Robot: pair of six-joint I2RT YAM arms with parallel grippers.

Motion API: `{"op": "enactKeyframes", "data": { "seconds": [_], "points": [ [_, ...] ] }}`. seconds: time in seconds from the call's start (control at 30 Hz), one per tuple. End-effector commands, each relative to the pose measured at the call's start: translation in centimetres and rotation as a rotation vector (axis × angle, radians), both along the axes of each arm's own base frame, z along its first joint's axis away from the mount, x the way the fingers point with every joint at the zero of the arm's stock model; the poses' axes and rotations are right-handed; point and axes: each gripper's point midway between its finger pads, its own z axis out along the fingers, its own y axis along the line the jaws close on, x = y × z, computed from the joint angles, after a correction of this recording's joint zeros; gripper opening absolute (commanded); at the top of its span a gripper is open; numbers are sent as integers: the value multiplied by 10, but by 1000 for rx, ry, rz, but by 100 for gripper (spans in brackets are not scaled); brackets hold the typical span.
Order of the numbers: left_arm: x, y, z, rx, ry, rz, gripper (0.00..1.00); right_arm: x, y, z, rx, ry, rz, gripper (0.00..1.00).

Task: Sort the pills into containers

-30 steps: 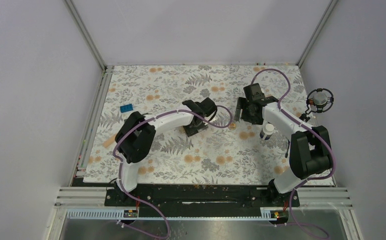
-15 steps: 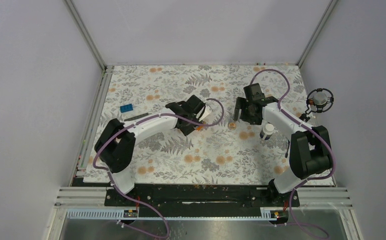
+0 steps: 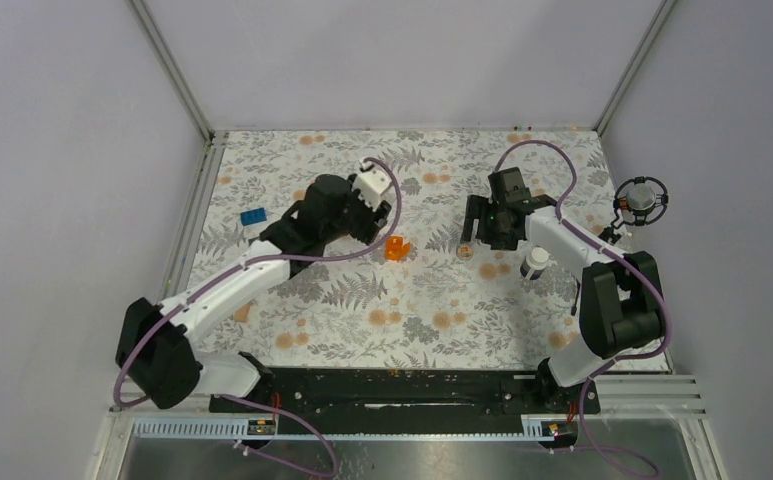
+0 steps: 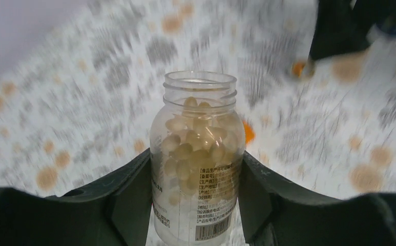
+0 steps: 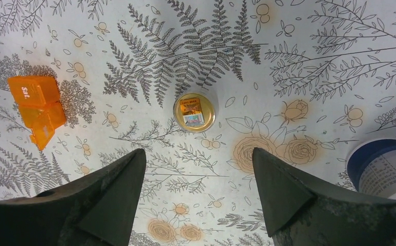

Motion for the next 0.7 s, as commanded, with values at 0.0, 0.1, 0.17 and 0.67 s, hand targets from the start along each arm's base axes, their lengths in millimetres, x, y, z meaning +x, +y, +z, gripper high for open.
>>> {"op": "enactKeyframes", "data": {
  "seconds": [0.0, 0.1, 0.17, 0.67],
  "points": [
    [13, -24, 137, -360, -366, -61, 0, 3, 2, -3, 9, -6, 20, 84],
    [13, -17, 187, -497, -506, -32, 0, 5, 1, -8, -20, -6, 32, 83],
    [9, -11, 221, -625, -599, -18, 0, 7, 3, -11, -52, -5, 50, 82],
    [-20, -33, 252, -860, -515, -237, 0, 18, 16, -43, -307, 44, 142, 72]
  ]
}}
